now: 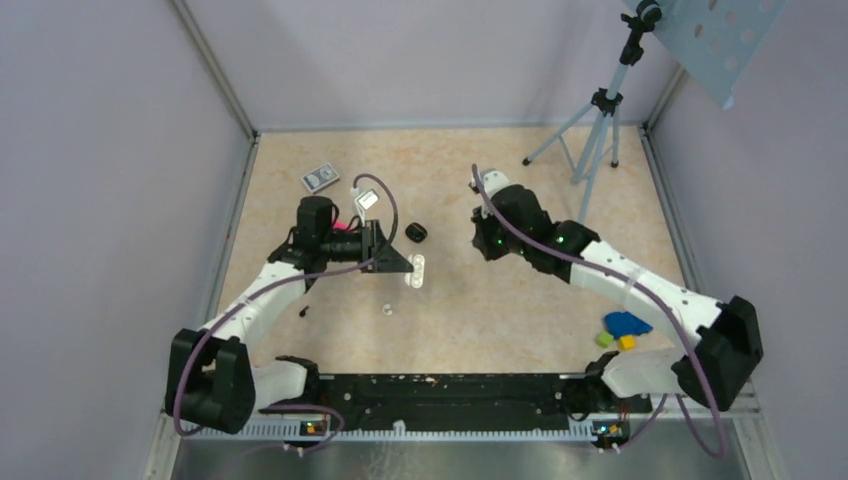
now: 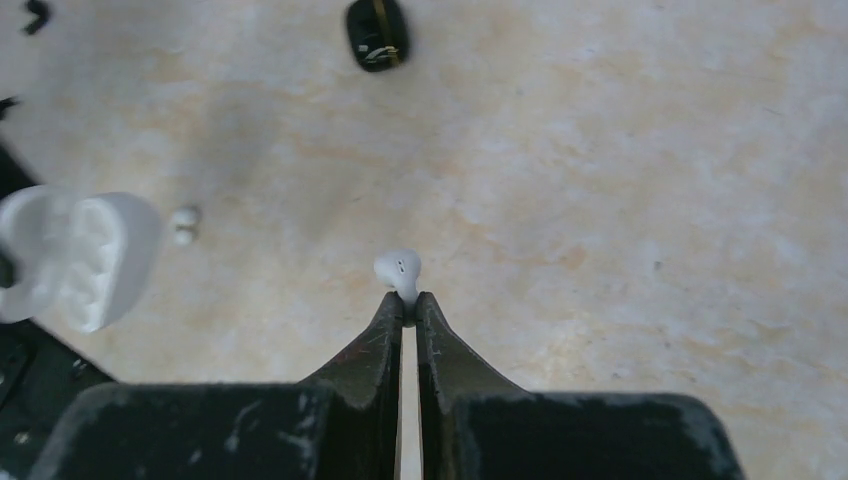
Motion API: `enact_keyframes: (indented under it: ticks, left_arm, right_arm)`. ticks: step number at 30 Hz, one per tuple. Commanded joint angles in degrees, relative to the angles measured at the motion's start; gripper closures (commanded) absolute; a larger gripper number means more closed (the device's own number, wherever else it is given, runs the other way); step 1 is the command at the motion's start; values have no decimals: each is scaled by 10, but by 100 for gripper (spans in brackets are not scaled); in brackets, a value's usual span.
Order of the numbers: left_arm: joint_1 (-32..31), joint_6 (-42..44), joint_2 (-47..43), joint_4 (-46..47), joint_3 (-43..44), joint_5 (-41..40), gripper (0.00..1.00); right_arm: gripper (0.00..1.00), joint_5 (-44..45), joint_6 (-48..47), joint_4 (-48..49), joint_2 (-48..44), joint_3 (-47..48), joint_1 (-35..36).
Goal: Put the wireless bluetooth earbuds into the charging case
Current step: Insert the left earbud into the left side groove of the charging case.
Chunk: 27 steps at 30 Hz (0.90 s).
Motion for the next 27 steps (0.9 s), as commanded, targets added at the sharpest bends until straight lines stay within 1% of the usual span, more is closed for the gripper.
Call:
enact_keyframes:
  ticks: [1, 4, 6, 7, 11, 12, 14, 15, 16, 17, 18, 19, 21, 23, 25, 27]
  left_arm:
    - [-29, 38, 14, 48, 10, 36, 100]
    - [-50, 50, 15, 54, 16, 41, 100]
    - [-61, 62, 20, 54, 23, 58, 100]
    - [-66, 69, 27, 47, 29, 65, 100]
    - [-85, 112, 68, -30, 79, 67, 100]
    - [-86, 103, 80, -35, 87, 57, 100]
    - [-86, 41, 102, 2, 86, 52, 100]
    - [-88, 0, 116, 25, 81, 63, 100]
    - [-92, -37, 126, 47, 77, 71, 100]
    - [-98, -59, 133, 59, 73, 82, 100]
    - [-105, -60, 138, 56, 74, 86, 100]
    - [-110, -45, 142, 28, 82, 83, 100]
    - [-114, 18, 158, -58, 106, 80, 100]
    - [-115, 77, 182, -106, 120, 99, 100]
    - [-121, 94, 200, -111, 123, 104, 100]
    - [-128, 98, 210, -108, 127, 101, 100]
  right_arm:
    - [100, -33, -8, -13, -67, -19, 54]
    - [100, -70, -5, -4, -108, -24, 66]
    - [100, -75, -13, -9, -123, -20, 66]
    - [100, -86, -24, -20, -125, -13, 66]
    - [100, -116, -113, -89, -116, 25, 67]
    - [100, -123, -127, -96, -118, 27, 67]
    - [100, -153, -197, -90, -132, 9, 69]
    - [100, -165, -229, -62, -148, -10, 71]
    - [100, -157, -255, -38, -165, -28, 76]
    - [100, -145, -275, -16, -180, -43, 81]
    - [100, -145, -297, 8, -197, -58, 83]
    - [100, -150, -319, 26, -210, -70, 86]
    - [100, -159, -368, 54, -232, -92, 93]
    - [100, -157, -400, 60, -238, -100, 98]
    - [100, -157, -421, 54, -229, -101, 103]
    - [100, -142, -429, 56, -222, -105, 122]
